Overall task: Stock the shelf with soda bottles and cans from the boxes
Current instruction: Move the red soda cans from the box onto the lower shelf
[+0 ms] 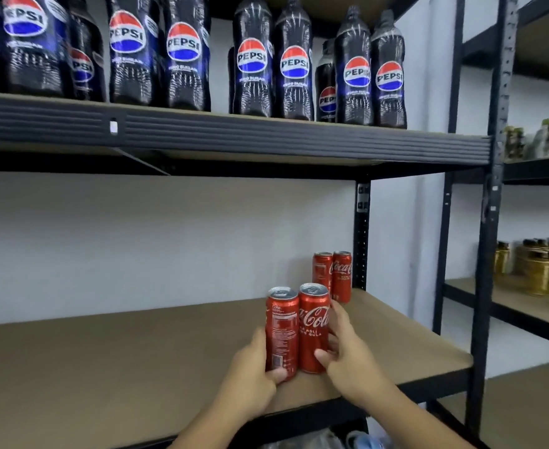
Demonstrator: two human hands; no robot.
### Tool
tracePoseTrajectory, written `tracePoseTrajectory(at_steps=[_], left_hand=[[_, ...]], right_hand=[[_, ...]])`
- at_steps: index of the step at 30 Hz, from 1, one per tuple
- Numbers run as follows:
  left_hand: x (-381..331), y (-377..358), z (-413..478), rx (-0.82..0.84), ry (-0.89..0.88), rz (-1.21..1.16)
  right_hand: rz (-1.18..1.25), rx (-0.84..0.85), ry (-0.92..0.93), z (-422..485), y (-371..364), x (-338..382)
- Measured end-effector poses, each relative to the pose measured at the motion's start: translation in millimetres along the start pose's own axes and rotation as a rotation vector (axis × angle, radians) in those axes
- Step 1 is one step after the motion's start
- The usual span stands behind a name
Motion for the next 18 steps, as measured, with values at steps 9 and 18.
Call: tracePoseTrajectory(at_steps=[9, 18], left_hand=[[14, -17, 100, -0.033, 0.035, 0.123], [45, -39, 138, -0.152, 0.007, 0.12]], right_hand=[[-0.109, -0.112, -0.075, 85, -4, -15], [-0.119, -0.218, -0.056, 126, -12, -42]])
Point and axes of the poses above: each hand's wrist, its own z-axis towards the middle knuckle, its own y-axis out of the back of the hand, x = y × z, the point moved 2 cm from there along z, towards the middle knuckle, and after that the axes turned 6 degrees about -y, right-handed, at the moved point
